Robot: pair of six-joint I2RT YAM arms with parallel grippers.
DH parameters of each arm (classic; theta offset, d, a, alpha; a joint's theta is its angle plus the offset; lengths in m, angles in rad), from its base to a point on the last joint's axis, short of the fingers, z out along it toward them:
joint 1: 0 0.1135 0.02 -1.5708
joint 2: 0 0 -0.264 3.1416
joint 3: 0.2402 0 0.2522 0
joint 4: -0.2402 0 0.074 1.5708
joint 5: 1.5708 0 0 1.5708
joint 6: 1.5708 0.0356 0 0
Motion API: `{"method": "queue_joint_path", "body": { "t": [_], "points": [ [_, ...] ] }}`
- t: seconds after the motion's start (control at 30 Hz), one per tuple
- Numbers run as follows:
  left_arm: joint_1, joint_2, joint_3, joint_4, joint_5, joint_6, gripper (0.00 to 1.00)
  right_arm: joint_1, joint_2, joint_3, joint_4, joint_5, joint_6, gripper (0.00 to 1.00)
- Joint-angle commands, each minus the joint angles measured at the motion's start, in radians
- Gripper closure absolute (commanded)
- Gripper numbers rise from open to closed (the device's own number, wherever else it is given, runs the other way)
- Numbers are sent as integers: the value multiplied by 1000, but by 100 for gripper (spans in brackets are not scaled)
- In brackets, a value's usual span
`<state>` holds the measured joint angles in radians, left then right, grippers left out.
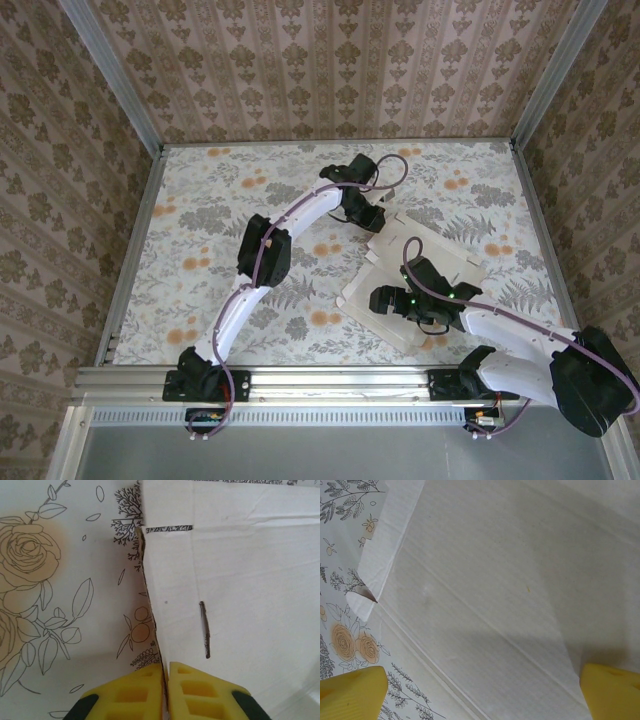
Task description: Fold the paper box
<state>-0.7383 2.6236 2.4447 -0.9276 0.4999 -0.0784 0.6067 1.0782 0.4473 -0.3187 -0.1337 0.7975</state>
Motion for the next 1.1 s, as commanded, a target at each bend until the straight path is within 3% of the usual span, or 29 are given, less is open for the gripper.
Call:
{"method": "queue_joint_path", "body": {
  "t": [0.0,0.27,0.57,0.83,1.07],
  "points": [
    [13,-39,-59,33,17,-30,91,6,-2,-9,6,34,16,0],
    [91,-341,-568,324,-16,-166,93,6,-23,37,19,13,-42,0],
    [195,-602,-995,458,-86,-206,92,23,76,98,78,-27,-64,1],
    [298,-758,-1225,499,-157,-247,91,102,204,188,126,-36,-86,1],
    [392,-837,-1318,492,-202,-257,91,151,292,227,179,-40,-79,0]
  ]
}}
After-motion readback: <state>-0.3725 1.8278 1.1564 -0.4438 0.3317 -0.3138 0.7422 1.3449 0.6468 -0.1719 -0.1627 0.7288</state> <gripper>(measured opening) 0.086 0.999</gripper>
